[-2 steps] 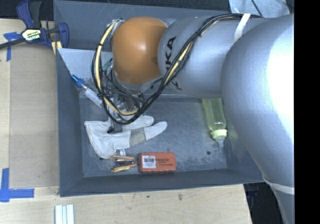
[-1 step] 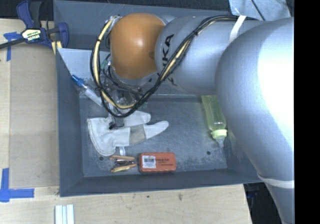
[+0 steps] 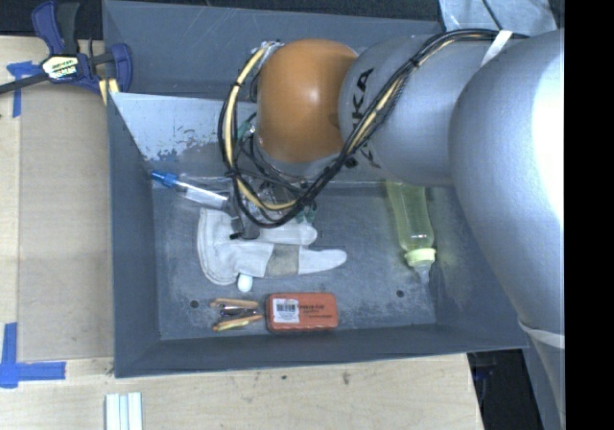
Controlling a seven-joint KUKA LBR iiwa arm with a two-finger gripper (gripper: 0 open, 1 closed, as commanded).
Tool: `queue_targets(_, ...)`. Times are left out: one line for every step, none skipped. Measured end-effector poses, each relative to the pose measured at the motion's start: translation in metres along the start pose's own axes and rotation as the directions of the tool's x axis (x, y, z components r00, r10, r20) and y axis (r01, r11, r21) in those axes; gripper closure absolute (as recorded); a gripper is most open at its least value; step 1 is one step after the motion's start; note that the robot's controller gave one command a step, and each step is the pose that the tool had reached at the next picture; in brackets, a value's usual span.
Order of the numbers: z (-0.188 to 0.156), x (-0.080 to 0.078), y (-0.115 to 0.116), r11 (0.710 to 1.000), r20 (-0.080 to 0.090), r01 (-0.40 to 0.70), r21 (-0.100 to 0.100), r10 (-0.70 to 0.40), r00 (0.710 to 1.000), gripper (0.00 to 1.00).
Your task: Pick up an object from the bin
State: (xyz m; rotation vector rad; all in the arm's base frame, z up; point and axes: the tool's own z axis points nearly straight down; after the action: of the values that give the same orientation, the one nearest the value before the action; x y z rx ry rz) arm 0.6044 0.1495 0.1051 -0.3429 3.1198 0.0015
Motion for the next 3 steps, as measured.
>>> queue_targets(0.0, 0.0, 0.0, 1.0, 0.0, 0.0, 0.0, 0.0, 1.0, 1.0)
queue_targets(-0.042, 0.005, 0.005, 1.0, -0.009, 0.0, 0.001, 0.0, 1.0, 1.0)
queue_targets(-0.058, 0.005, 0.006, 1.0, -0.007, 0.001, 0.0, -0.001, 1.0, 1.0)
